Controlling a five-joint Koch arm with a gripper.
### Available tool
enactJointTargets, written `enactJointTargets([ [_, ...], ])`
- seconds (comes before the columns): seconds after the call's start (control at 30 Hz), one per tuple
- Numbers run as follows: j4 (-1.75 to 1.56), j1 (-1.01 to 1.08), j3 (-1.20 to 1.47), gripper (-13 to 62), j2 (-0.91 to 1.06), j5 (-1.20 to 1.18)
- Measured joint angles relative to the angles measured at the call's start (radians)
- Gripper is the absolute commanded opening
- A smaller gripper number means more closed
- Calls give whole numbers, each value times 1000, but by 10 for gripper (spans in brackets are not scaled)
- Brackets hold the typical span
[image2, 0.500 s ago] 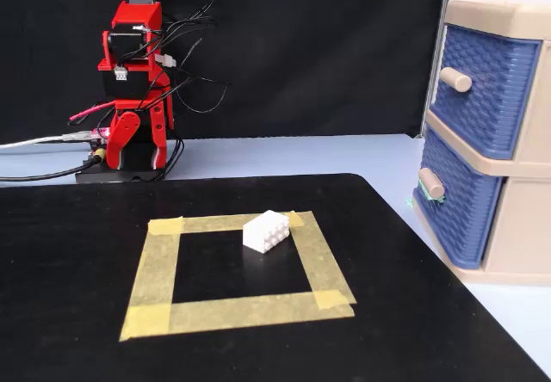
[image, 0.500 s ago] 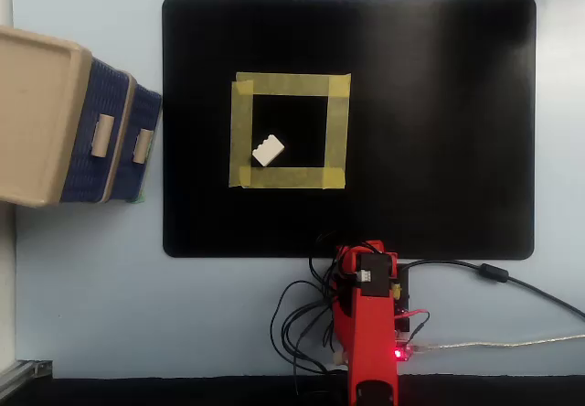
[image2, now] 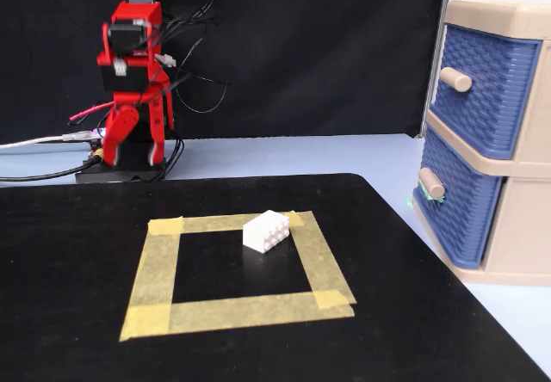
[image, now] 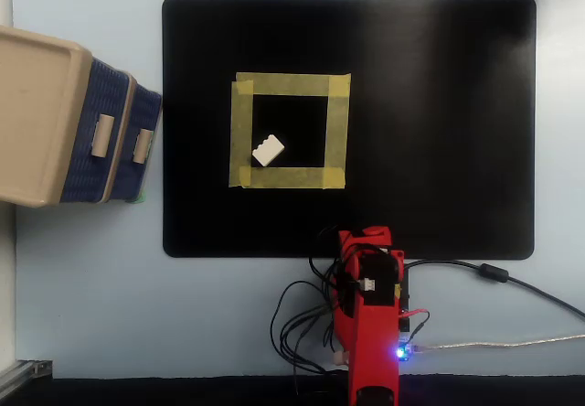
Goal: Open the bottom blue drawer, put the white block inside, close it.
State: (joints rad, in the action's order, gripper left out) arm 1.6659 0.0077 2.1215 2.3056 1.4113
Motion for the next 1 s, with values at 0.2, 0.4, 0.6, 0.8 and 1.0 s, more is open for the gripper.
enactJointTargets([
  [0.2, -147, -451, -127, 333, -71, 549],
  [0.4, -854, -1095, -123, 332, -374, 1399],
  [0.6, -1684, -1104, 215, 330, -463, 1491],
  [0.8, -2356, -1108, 249, 331, -847, 1503],
  [1.0, -2522, -1081, 41, 331, -1101, 1594],
])
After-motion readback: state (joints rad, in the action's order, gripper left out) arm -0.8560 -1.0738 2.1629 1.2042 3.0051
